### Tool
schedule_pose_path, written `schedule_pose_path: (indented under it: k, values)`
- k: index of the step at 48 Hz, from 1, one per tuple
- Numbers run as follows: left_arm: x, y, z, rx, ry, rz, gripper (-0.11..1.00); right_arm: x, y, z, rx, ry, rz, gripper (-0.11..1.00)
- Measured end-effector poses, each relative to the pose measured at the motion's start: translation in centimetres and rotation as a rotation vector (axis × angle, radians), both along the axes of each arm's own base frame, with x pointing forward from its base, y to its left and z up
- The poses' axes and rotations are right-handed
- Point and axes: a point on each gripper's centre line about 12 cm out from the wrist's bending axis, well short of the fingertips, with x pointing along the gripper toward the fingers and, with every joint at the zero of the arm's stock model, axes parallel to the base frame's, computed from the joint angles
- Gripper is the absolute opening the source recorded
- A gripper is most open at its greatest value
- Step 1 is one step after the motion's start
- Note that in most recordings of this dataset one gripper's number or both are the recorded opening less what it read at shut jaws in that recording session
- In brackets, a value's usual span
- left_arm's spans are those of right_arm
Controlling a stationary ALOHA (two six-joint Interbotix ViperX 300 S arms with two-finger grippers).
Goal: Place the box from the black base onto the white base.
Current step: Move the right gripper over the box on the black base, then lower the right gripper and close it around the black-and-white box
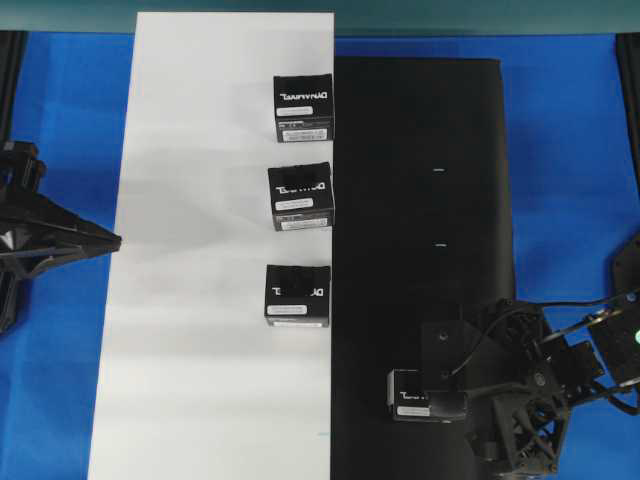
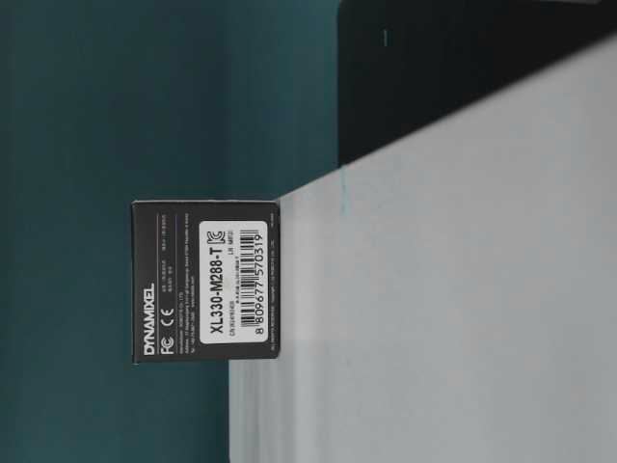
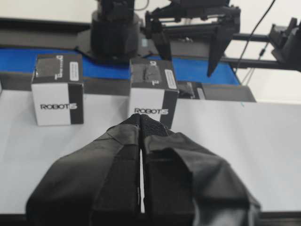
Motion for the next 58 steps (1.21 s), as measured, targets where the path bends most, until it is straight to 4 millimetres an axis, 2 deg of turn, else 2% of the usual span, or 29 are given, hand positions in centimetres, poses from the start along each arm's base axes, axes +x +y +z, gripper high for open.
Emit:
schedule_pose_path:
  k: [32, 48, 58]
  values:
    - [0.4, -0.3, -0.5, -0.029, 0.027, -0.011, -0.02, 1.4, -0.5, -1.0, -0.004, -0.039, -0.03, 1.0]
    - [0.4, -0.3, -0.5, -0.029, 0.027, -0.011, -0.02, 3.3, -0.5, -2.9, 0.01, -0.083, -0.05, 1.0]
    - [0.4, -0.3, -0.5, -0.028, 0.025, -0.011, -0.02, 3.5, -0.5, -3.5, 0.013, -0.085, -0.054, 1.0]
